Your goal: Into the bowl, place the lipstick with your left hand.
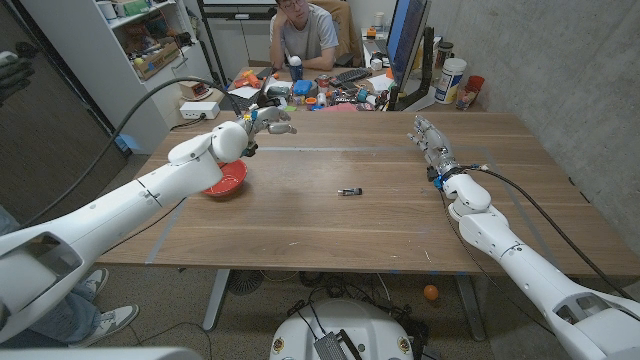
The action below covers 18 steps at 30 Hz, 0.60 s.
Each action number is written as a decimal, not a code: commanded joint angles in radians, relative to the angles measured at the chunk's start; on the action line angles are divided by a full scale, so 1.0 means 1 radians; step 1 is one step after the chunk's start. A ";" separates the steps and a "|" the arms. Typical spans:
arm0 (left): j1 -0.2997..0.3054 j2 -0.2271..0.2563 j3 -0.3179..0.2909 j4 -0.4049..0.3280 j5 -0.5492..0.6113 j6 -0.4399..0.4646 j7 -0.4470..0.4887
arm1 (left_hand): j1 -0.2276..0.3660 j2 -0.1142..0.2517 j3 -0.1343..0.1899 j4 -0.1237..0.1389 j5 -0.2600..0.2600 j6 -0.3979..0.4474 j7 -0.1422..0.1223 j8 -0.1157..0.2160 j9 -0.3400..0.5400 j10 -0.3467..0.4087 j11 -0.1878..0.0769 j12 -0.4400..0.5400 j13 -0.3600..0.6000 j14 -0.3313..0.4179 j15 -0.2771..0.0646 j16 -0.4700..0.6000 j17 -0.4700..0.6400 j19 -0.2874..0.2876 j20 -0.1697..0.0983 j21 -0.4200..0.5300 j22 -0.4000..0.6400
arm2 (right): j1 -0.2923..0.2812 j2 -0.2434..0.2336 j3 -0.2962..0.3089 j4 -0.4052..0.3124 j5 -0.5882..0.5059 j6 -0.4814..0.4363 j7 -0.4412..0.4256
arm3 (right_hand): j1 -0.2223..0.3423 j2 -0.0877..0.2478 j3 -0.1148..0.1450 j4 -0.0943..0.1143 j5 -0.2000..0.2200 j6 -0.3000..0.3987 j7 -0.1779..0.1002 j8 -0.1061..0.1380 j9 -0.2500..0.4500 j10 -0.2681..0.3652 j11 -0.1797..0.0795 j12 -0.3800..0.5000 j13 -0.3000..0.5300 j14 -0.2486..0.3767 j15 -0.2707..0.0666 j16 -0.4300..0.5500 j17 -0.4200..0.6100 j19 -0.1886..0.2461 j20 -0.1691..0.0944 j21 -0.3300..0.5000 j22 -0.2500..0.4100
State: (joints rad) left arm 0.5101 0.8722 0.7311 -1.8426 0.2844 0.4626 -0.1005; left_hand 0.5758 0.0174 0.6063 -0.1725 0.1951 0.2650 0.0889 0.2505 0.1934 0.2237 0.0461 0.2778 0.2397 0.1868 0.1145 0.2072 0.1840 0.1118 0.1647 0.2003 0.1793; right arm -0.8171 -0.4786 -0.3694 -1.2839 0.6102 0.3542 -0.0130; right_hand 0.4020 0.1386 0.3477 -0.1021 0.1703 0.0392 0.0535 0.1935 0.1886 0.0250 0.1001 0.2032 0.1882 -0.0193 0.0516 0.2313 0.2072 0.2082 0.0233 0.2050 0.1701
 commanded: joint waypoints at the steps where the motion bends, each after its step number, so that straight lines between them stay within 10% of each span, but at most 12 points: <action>1: -0.043 -0.022 0.037 0.059 0.096 -0.129 -0.087 | 0.017 0.002 -0.005 0.001 -0.006 0.006 -0.014 -0.001 0.002 -0.014 -0.004 0.000 0.005 -0.005 -0.004 -0.002 0.005 -0.002 0.004 -0.001 0.005 | -0.007 -0.001 0.005 -0.010 -0.003 0.003 -0.013 | -0.006 -0.004 -0.006 -0.001 0.004 -0.006 0.004 0.000 0.001 0.001 0.000 -0.001 0.003 0.006 0.001 0.007 0.003 0.010 -0.001 0.001 0.001; 18: -0.078 -0.048 0.066 0.086 0.223 -0.300 -0.234 | 0.027 -0.002 -0.015 0.002 -0.011 0.007 -0.024 -0.006 0.003 -0.023 -0.009 -0.003 0.010 -0.016 -0.009 -0.006 0.005 -0.013 0.011 -0.002 0.006 | -0.008 -0.001 0.010 -0.027 -0.013 0.003 -0.039 | -0.007 -0.005 -0.009 -0.002 0.004 -0.007 0.003 0.000 0.001 0.001 0.000 -0.001 0.004 0.007 0.001 0.006 0.004 0.010 -0.001 -0.002 0.002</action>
State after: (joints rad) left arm 0.4555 0.8446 0.7800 -1.7812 0.4422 0.2626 -0.2428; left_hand 0.5890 0.0147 0.5953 -0.1694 0.1876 0.2662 0.0692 0.2505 0.1932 0.2006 0.0376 0.2778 0.2444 0.1753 0.1104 0.2027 0.1839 0.1063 0.1700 0.2003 0.1792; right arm -0.8226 -0.4794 -0.3640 -1.3006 0.6029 0.3559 -0.0339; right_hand 0.4020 0.1386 0.3436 -0.1061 0.1703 0.0392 0.0535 0.1935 0.1884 0.0249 0.1001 0.2032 0.1881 -0.0194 0.0515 0.2313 0.2071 0.2081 0.0233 0.2050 0.1700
